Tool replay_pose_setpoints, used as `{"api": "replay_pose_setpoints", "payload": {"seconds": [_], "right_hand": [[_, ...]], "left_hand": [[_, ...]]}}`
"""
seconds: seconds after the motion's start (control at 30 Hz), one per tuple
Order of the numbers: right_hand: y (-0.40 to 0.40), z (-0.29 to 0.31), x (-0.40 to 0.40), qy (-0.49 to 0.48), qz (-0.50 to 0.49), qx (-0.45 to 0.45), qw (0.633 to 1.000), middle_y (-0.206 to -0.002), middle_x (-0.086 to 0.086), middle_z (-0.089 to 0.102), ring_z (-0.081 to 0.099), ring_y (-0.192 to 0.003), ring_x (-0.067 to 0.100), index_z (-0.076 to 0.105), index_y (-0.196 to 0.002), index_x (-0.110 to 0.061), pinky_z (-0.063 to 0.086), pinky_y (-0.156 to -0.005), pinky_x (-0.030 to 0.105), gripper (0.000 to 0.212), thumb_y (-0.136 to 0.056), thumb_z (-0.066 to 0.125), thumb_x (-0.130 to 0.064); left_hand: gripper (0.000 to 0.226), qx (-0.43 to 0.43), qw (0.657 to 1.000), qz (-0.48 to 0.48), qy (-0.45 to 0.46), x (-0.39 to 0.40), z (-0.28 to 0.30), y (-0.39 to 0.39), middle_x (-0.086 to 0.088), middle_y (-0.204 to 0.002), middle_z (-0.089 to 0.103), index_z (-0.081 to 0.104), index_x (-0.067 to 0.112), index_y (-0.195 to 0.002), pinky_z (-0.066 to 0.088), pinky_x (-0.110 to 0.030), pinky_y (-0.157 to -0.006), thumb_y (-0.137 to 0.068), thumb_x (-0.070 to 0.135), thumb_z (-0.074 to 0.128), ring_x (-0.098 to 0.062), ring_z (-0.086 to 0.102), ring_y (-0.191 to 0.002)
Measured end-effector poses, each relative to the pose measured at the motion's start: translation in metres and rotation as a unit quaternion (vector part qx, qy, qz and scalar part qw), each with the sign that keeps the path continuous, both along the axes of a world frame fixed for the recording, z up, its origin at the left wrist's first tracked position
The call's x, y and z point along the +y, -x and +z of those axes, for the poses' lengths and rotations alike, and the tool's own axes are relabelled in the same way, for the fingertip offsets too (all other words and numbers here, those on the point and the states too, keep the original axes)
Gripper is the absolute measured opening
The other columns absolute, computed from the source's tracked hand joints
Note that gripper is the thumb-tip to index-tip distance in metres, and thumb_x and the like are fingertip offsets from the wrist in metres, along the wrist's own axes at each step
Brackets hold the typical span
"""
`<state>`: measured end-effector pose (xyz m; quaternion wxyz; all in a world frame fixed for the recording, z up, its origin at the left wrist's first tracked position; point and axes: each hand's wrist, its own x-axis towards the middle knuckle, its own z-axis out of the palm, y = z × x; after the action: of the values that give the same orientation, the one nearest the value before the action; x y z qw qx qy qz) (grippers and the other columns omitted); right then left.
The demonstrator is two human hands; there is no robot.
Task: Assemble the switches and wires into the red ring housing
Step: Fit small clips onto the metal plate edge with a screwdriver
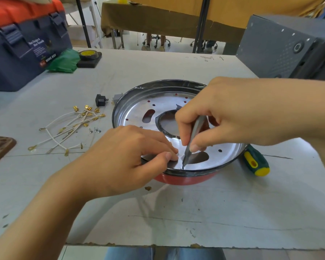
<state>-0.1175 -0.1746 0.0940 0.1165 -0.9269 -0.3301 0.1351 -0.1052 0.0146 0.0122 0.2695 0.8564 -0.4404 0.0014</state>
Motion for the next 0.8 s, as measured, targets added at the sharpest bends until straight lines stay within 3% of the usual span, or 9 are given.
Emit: {"api": "replay_pose_setpoints", "payload": {"seconds": [0.17, 0.27, 0.37, 0.43, 0.47, 0.57, 0.8], "right_hand": [[0.000, -0.003, 0.003, 0.026, -0.013, -0.043, 0.999, -0.039, -0.014, 0.056, 0.054, -0.042, 0.002, 0.055, -0.059, -0.026, 0.040, -0.057, 0.006, 0.032, -0.073, 0.048, -0.054], [-0.001, -0.005, 0.005, 0.046, -0.005, -0.077, 0.996, -0.038, -0.013, 0.054, 0.053, -0.043, 0.001, 0.049, -0.056, -0.025, 0.041, -0.058, 0.010, 0.038, -0.072, 0.041, -0.059], [-0.002, -0.002, 0.006, 0.054, 0.009, -0.034, 0.998, -0.058, -0.021, 0.062, 0.055, -0.058, -0.009, 0.056, -0.068, -0.030, 0.039, -0.064, 0.005, 0.027, -0.070, 0.045, -0.055], [-0.002, 0.000, 0.006, 0.050, 0.027, -0.017, 0.998, -0.078, -0.035, 0.057, 0.051, -0.067, -0.015, 0.060, -0.077, -0.033, 0.037, -0.066, 0.003, 0.020, -0.069, 0.050, -0.048], [-0.002, 0.001, 0.005, 0.040, 0.033, -0.014, 0.999, -0.080, -0.033, 0.057, 0.052, -0.067, -0.013, 0.062, -0.078, -0.033, 0.038, -0.065, 0.004, 0.017, -0.069, 0.052, -0.045], [-0.002, 0.002, 0.003, 0.008, 0.025, -0.008, 1.000, -0.061, -0.017, 0.062, 0.056, -0.059, -0.002, 0.066, -0.072, -0.030, 0.042, -0.057, 0.008, 0.015, -0.069, 0.057, -0.043], [-0.001, -0.016, 0.005, -0.034, -0.005, -0.030, 0.999, -0.053, -0.012, 0.064, 0.057, -0.047, -0.002, 0.068, -0.065, -0.028, 0.035, -0.043, 0.000, 0.020, -0.060, 0.055, -0.042]], "left_hand": [[0.038, -0.004, 1.000, -0.005, 0.001, 0.000, 0.000, 0.001, 0.024, -0.091, 0.067, 0.075, 0.029, -0.093, 0.052, -0.033, -0.063, -0.089, 0.035, 0.038, -0.003, 0.064, -0.082], [0.037, -0.008, 1.000, -0.007, 0.000, 0.000, 0.000, 0.001, 0.025, -0.090, 0.066, 0.075, 0.028, -0.094, 0.051, -0.033, -0.062, -0.089, 0.034, 0.038, -0.004, 0.064, -0.081], [0.036, -0.015, 1.000, -0.012, -0.003, 0.000, 0.001, 0.001, 0.025, -0.090, 0.066, 0.075, 0.028, -0.093, 0.051, -0.031, -0.062, -0.089, 0.032, 0.040, -0.001, 0.063, -0.081], [0.036, -0.016, 1.000, -0.013, -0.004, 0.000, 0.001, 0.001, 0.025, -0.093, 0.067, 0.075, 0.028, -0.092, 0.052, -0.029, -0.063, -0.089, 0.033, 0.040, 0.002, 0.063, -0.083], [0.036, -0.014, 1.000, -0.015, -0.003, 0.001, 0.001, 0.001, 0.025, -0.094, 0.067, 0.076, 0.028, -0.092, 0.052, -0.028, -0.064, -0.089, 0.033, 0.041, 0.003, 0.063, -0.084], [0.035, -0.010, 1.000, -0.028, -0.003, 0.002, 0.002, 0.000, 0.025, -0.095, 0.067, 0.076, 0.027, -0.093, 0.052, -0.026, -0.065, -0.089, 0.032, 0.041, 0.006, 0.061, -0.085], [0.029, -0.003, 0.997, -0.076, -0.008, 0.003, 0.005, -0.003, 0.030, -0.083, 0.056, 0.073, 0.025, -0.082, 0.048, -0.033, -0.065, -0.089, 0.025, 0.044, 0.003, 0.058, -0.078]]}}
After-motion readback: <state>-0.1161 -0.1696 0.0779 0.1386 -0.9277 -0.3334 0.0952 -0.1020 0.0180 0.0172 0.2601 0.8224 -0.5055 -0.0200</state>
